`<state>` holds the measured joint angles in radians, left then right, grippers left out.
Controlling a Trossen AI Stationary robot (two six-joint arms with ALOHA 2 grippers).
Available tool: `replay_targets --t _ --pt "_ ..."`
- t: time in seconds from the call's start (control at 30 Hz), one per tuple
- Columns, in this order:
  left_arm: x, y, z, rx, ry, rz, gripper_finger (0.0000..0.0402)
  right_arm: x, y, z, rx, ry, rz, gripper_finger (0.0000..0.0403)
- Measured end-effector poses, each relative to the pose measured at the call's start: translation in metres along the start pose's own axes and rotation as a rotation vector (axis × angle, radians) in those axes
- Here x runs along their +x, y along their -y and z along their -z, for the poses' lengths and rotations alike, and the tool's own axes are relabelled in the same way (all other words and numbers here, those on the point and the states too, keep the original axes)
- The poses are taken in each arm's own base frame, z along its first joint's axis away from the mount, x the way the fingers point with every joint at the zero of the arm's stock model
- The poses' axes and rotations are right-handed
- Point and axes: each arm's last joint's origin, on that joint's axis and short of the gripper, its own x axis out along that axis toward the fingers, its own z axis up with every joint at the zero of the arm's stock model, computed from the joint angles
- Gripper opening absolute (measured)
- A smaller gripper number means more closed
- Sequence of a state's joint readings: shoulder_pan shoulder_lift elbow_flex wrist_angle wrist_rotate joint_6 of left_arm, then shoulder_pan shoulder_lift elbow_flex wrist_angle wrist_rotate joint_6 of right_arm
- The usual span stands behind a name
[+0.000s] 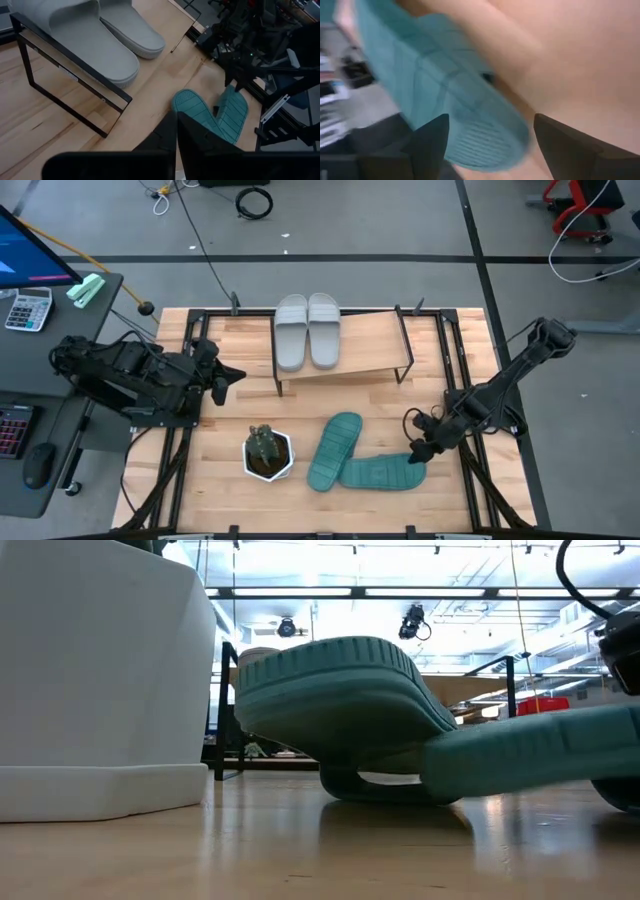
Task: Pick and place slides into the shelf
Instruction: Put the right green slides on the shelf
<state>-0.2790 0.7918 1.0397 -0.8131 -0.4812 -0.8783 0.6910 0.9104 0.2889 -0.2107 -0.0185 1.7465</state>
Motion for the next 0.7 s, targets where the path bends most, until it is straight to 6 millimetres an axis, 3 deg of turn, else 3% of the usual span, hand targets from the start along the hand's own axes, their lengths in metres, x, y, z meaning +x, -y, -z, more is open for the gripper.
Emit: replay_targets --t 0.13,0.4,0.53,0.7 --pt "0.0 0.0 0.0 0.0 0.0 0.0 0.0008 0.004 0.002 -0.002 0.014 0.019 -0.086 0.0298" --pt "0.0 0.0 0.0 -0.001 0.0 0.001 0.0021 0.008 0.011 -0.003 0.003 0.028 -0.085 0.0283" --pt "0.0 0.0 0.0 -0.001 0.001 0.001 0.0019 0.008 0.011 -0.004 -0.027 0.05 -0.095 0.0239" --pt "0.0 0.0 0.0 -0.001 0.002 0.0 0.0009 0.007 0.006 -0.003 -0.09 0.048 -0.138 0.0145"
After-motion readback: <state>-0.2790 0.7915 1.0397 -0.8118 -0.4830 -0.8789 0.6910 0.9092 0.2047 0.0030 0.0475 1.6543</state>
